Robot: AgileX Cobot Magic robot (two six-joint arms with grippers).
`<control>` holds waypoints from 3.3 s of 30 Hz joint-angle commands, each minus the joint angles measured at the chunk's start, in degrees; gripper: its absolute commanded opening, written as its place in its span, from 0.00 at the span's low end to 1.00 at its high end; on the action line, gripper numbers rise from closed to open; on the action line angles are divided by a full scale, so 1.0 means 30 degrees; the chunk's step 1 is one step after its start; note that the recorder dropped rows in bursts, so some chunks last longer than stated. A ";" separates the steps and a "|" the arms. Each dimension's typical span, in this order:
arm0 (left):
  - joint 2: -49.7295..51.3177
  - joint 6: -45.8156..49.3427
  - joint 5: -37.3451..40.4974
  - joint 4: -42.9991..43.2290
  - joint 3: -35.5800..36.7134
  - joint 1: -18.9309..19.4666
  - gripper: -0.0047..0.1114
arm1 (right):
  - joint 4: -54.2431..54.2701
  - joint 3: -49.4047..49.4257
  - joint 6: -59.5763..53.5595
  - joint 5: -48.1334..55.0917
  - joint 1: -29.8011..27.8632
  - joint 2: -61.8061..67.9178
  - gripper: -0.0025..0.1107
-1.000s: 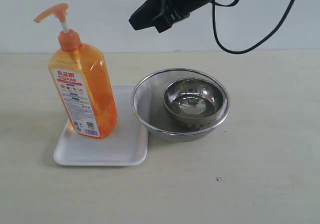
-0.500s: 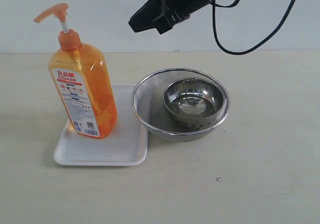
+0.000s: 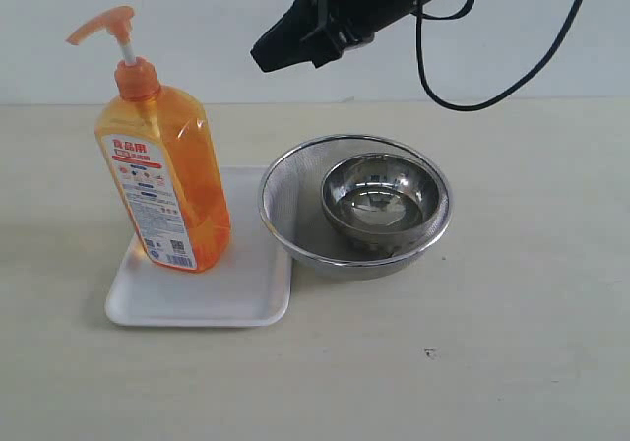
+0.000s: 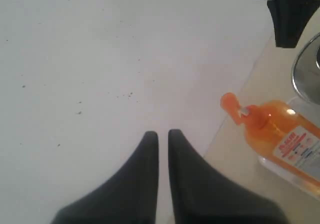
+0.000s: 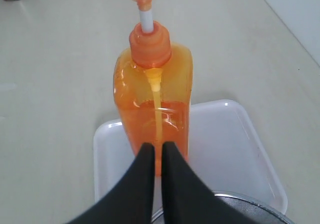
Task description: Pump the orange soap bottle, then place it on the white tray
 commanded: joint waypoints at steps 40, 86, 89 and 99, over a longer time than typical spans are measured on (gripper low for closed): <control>-0.0888 -1.1761 0.2280 0.8119 0.1754 -0.0063 0.08 | -0.1188 -0.0048 0.0531 -0.1628 -0.0131 -0.0165 0.02; 0.3411 -4.3016 -0.5815 2.4103 1.5718 -0.0063 0.08 | 0.2115 -0.0048 -0.3439 -0.1796 -0.0131 0.2843 0.02; 0.4782 -4.4213 -0.5463 2.5223 1.5718 -0.0063 0.08 | 0.2115 -0.0048 -0.3477 -0.1890 -0.0131 0.2843 0.02; 0.7777 -4.6238 -0.6254 2.5658 1.5718 0.1497 0.08 | 0.2115 -0.0048 -0.3511 -0.3090 -0.0131 0.2843 0.02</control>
